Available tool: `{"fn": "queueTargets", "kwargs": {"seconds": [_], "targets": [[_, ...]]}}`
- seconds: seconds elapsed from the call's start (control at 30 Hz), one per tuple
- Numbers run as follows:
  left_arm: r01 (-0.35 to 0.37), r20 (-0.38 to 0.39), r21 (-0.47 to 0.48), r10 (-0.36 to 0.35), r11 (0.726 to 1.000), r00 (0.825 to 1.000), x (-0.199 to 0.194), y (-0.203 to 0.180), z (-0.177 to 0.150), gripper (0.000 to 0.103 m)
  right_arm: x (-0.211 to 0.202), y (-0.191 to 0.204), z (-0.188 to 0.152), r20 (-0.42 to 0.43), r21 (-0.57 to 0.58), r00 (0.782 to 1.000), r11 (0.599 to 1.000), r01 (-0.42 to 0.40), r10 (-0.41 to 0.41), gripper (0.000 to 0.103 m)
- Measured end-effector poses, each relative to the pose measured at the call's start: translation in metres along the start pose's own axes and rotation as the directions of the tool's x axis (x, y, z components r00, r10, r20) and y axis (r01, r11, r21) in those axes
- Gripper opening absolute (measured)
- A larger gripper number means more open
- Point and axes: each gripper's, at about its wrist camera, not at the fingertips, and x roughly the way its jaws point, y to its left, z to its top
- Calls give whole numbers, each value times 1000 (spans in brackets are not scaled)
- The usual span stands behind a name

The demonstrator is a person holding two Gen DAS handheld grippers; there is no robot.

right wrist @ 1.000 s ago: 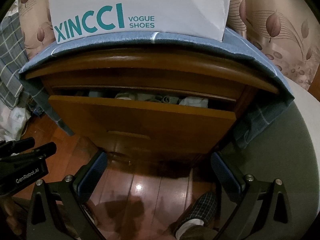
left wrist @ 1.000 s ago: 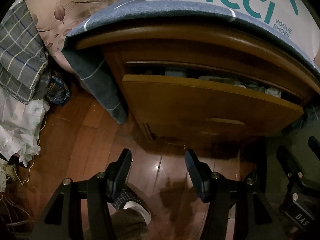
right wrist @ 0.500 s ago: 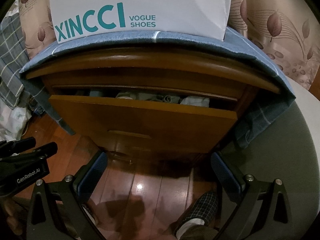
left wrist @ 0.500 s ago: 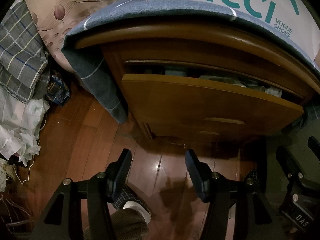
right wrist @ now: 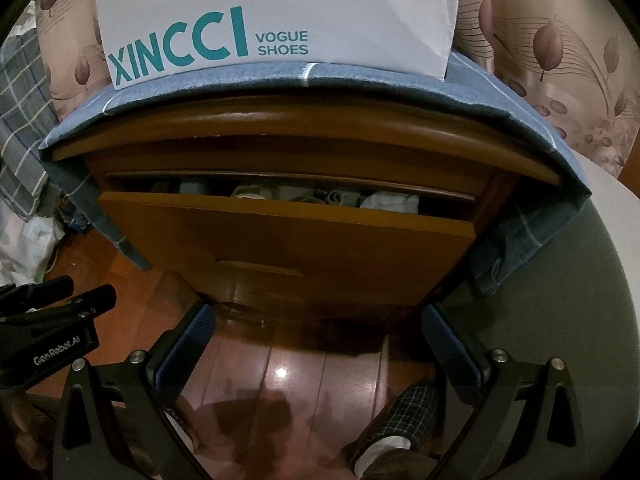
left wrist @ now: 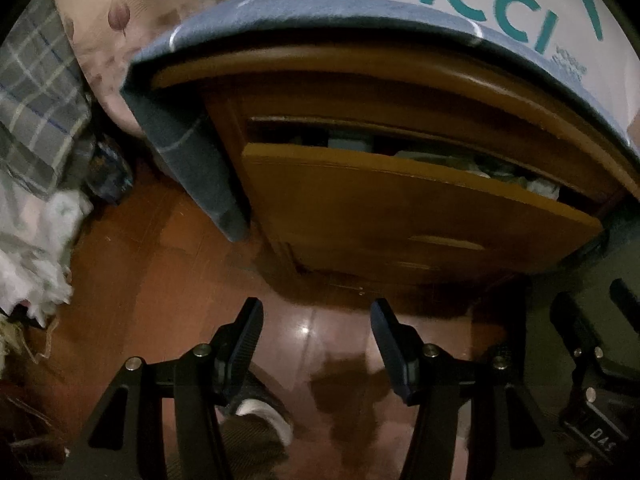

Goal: Take underwear out of drawer

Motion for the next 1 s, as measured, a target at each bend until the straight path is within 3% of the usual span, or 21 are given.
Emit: {"fn": "queueTargets", "kwargs": {"seconds": [0.13,0.2,0.33,0.47,0.57,0.63,0.77,1.0], "targets": [[142,-40,-124,-148,982,988,7,16,2,57,-2,-4,2,3,24,1000,1000,-10,10,102],[238,-61,-211,-256,948,965,11,25,3,57,-2,-8,3,2,41,1000,999,-17,17,102],[335,-28,-325,-363,884,931,11,41,11,57,-5,-17,5,3,84,1000,996,-31,31,102],[384,47,-378,-397,842,917,6,51,22,67,-6,-31,8,6,141,999,989,-36,35,102],[439,106,-426,-438,791,893,9,58,28,70,-8,-45,11,13,186,1000,982,-29,27,102],[478,133,-480,-477,736,869,18,67,30,71,-10,-53,13,22,206,1000,978,-20,15,102],[480,138,-610,-512,630,848,36,76,33,71,-18,-71,18,48,240,998,970,24,-36,102],[506,211,-695,-529,510,822,43,90,44,71,-14,-91,19,29,301,999,953,15,-25,102]]}}
